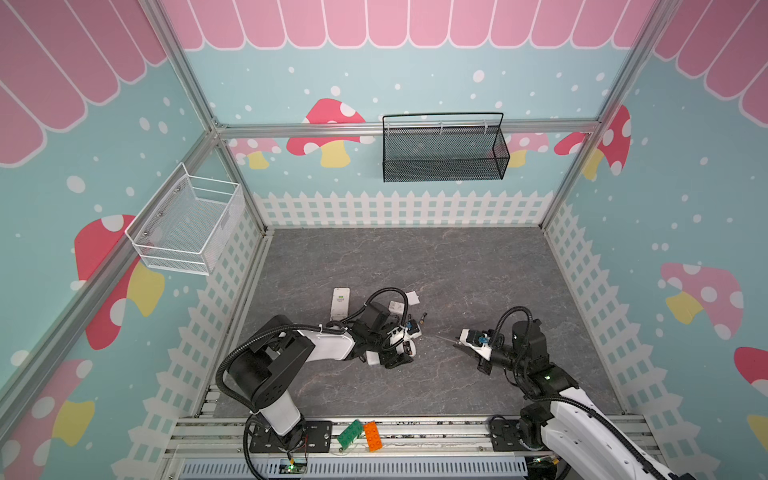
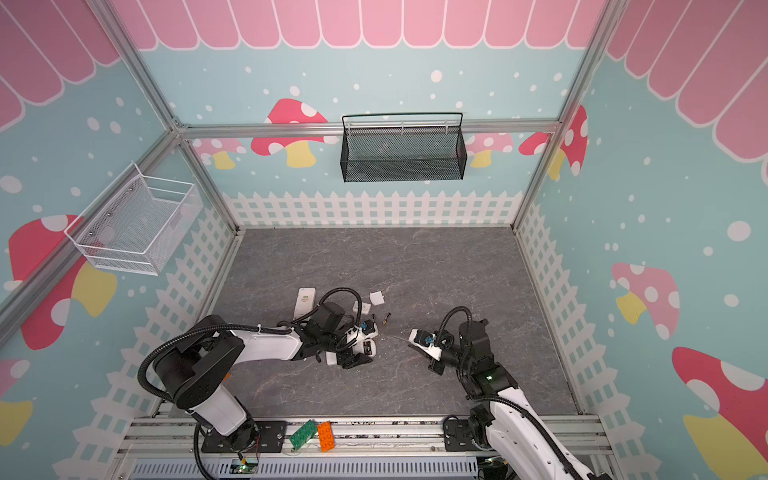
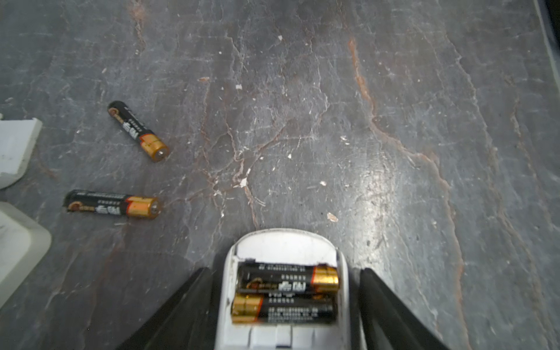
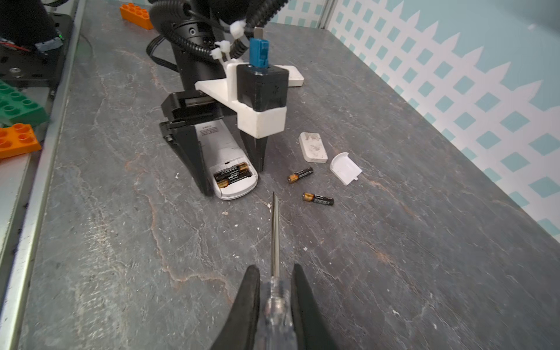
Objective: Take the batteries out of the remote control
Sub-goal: 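Move the screwdriver tip with the right gripper toward the remote's battery compartment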
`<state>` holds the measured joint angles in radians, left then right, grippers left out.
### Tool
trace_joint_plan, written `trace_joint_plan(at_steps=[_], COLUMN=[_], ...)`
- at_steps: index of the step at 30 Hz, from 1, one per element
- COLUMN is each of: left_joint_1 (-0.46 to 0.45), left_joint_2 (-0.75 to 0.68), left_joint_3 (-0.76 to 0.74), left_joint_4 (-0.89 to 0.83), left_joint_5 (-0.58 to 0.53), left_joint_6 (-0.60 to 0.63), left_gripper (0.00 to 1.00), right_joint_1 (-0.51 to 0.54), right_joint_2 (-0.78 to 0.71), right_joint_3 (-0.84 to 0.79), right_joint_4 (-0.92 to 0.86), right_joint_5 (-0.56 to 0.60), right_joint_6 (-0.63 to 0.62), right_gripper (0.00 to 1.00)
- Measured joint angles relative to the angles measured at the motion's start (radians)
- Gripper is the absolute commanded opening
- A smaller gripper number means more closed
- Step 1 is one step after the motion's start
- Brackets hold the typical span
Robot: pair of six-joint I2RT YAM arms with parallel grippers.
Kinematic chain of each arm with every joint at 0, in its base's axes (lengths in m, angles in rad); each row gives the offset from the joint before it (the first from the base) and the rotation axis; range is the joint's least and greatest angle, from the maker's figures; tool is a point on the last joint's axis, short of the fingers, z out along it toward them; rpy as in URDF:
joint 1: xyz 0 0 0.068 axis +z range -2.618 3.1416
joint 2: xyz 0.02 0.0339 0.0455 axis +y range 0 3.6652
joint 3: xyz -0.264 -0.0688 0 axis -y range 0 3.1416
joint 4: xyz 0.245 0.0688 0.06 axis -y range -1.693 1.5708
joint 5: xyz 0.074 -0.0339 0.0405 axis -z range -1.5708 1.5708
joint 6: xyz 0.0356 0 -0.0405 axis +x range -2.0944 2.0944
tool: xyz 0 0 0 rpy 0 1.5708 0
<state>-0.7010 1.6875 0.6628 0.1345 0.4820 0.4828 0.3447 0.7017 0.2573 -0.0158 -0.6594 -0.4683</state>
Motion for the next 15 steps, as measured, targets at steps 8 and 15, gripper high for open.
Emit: trace_joint_plan(at_steps=[8,15], left_joint_1=[-0.011,-0.022], left_joint_2=[0.028,0.037], left_joint_3=[0.014,0.030], left_joint_4=[0.031,0.014], left_joint_5=[0.000,0.006], left_joint_6=[0.009,0.059], left_gripper=[0.64,0.51], right_joint_1=[0.066,0.083], right_joint_2=[0.145,0.224], right_joint_3=[0.036,0.057], right_joint_4=[-0.016,-0.018], right_joint_5=[-0.070,-0.096], right_joint_6=[-0.070,-0.107], right_gripper=[0.00,0.00])
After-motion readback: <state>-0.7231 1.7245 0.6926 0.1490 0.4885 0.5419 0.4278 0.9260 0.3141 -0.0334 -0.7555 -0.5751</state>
